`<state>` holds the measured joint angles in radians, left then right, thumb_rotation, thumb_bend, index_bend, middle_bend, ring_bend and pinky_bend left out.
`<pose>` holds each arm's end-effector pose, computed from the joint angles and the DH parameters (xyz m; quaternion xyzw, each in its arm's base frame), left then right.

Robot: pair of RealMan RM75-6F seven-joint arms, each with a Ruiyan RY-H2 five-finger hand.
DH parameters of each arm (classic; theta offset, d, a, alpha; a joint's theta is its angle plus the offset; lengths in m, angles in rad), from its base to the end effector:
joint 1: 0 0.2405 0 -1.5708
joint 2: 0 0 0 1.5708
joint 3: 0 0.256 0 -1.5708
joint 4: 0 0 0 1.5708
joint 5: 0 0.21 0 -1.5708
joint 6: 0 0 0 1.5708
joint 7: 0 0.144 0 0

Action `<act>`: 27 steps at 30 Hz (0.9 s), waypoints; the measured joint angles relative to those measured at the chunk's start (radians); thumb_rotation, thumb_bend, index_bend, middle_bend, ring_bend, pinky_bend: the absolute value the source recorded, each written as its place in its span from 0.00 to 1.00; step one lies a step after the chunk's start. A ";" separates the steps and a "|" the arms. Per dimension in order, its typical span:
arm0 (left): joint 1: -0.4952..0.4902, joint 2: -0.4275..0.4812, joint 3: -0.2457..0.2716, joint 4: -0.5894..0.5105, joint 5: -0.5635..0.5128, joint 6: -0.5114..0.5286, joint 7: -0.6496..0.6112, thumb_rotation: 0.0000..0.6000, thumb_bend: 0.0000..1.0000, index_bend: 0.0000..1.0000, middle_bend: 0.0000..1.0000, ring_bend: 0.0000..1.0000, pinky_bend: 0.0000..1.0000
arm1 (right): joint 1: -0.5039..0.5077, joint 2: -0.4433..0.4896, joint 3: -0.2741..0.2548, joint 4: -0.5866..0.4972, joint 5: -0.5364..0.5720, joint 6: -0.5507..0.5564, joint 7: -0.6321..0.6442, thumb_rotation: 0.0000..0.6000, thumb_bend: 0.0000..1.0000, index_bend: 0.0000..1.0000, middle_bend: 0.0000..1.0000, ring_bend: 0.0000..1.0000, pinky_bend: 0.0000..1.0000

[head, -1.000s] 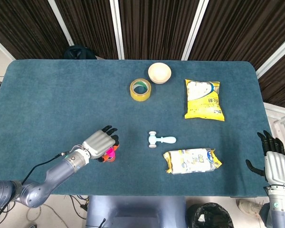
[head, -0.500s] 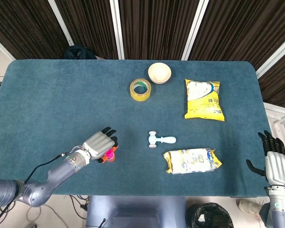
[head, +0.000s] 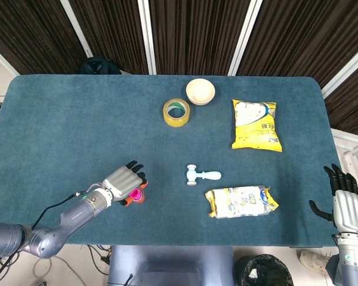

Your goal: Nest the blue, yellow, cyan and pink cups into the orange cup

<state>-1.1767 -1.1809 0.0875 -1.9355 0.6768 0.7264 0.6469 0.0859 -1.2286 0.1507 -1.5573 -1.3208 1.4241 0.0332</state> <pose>-0.0942 0.3083 0.0184 -0.8912 -0.2970 -0.1579 0.3044 -0.3309 -0.2002 0.1441 0.5075 -0.4470 0.3997 0.6188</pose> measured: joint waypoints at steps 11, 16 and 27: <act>0.054 0.060 -0.030 -0.039 0.102 0.121 -0.064 1.00 0.23 0.12 0.16 0.00 0.00 | -0.001 0.004 -0.001 -0.003 -0.003 0.000 0.008 1.00 0.32 0.11 0.04 0.10 0.00; 0.165 0.085 -0.022 -0.038 0.260 0.298 -0.103 1.00 0.23 0.12 0.16 0.00 0.00 | 0.001 0.002 -0.005 -0.005 -0.008 -0.003 0.004 1.00 0.32 0.11 0.04 0.10 0.00; 0.497 0.117 0.068 0.052 0.536 0.671 -0.257 1.00 0.22 0.10 0.10 0.00 0.00 | 0.002 0.003 -0.015 -0.007 -0.033 0.005 -0.008 1.00 0.32 0.11 0.04 0.10 0.00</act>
<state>-0.6794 -1.0635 0.1551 -1.8836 1.2130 1.3970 0.3904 0.0876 -1.2254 0.1360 -1.5643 -1.3542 1.4289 0.0251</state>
